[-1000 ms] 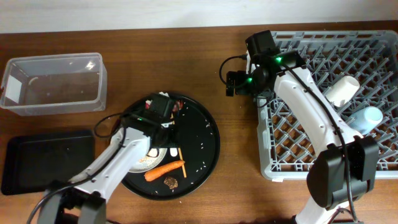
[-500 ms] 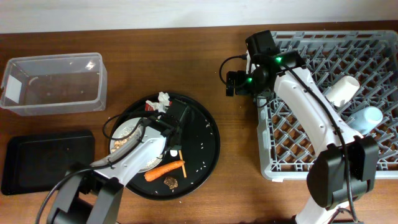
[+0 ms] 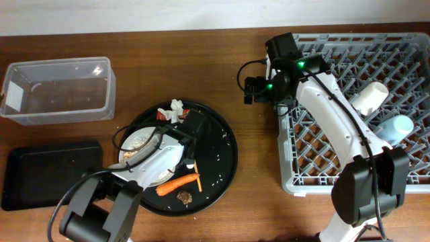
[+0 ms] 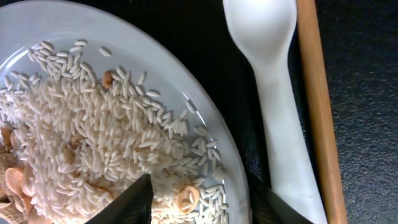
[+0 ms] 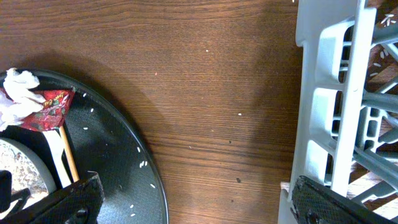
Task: Sort waste into correct bins and load items into the dishwasher rack
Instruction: 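Grasp the rice plate rim with the left gripper and lift it, then tilt the plate over the black tray with the left gripper to dump rice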
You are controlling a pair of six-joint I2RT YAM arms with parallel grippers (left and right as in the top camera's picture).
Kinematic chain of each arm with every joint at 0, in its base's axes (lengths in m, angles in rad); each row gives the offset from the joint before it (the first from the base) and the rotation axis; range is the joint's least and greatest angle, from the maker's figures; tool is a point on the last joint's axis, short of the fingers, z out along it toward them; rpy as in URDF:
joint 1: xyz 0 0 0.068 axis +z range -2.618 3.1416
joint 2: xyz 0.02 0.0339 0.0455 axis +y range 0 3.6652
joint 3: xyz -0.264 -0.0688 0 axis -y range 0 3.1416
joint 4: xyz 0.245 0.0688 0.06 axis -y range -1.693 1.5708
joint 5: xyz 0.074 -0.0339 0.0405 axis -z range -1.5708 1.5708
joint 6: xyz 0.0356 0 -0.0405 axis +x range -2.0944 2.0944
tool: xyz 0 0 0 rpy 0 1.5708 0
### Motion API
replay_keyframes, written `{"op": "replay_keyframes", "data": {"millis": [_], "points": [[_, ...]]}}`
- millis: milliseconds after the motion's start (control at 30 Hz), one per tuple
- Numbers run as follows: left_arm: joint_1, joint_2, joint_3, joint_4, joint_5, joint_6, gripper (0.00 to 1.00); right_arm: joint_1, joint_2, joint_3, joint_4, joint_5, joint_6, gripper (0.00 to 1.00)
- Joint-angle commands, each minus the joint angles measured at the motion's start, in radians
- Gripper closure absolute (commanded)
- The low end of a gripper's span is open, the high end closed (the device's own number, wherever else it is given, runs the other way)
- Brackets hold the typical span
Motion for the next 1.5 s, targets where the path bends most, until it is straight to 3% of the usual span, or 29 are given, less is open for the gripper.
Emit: {"op": "replay_keyframes", "data": {"millis": [0, 300, 533, 700, 1133, 1233, 1400, 1467], "points": [[0.0, 0.008, 0.014, -0.003, -0.022, -0.013, 0.54, -0.005, -0.01, 0.016, 0.0, 0.007, 0.011, 0.01], [-0.047, 0.008, 0.027, 0.003, -0.052, -0.012, 0.73, -0.005, -0.01, 0.016, 0.0, 0.007, 0.011, 0.01], [-0.047, 0.008, 0.028, 0.006, -0.052, -0.012, 0.99, -0.005, -0.01, 0.016, 0.0, 0.006, 0.011, 0.01], [-0.047, 0.008, 0.057, 0.001, -0.053, 0.011, 0.99, -0.005, -0.01, 0.016, 0.0, 0.007, 0.011, 0.01], [-0.047, 0.006, 0.36, -0.312, -0.134, 0.01, 0.99, -0.005, -0.01, 0.016, 0.0, 0.007, 0.011, 0.01], [-0.041, -0.005, 0.429, -0.405, -0.146, -0.036, 0.99, -0.005, -0.01, 0.016, 0.0, 0.007, 0.011, 0.01], [0.038, -0.099, 0.481, -0.426, -0.137, -0.035, 0.99, -0.005, -0.01, 0.016, 0.0, 0.007, 0.011, 0.01], [0.147, -0.143, 0.481, -0.426, -0.064, -0.035, 0.99, -0.005, -0.01, 0.016, 0.0, 0.007, 0.011, 0.01]]}}
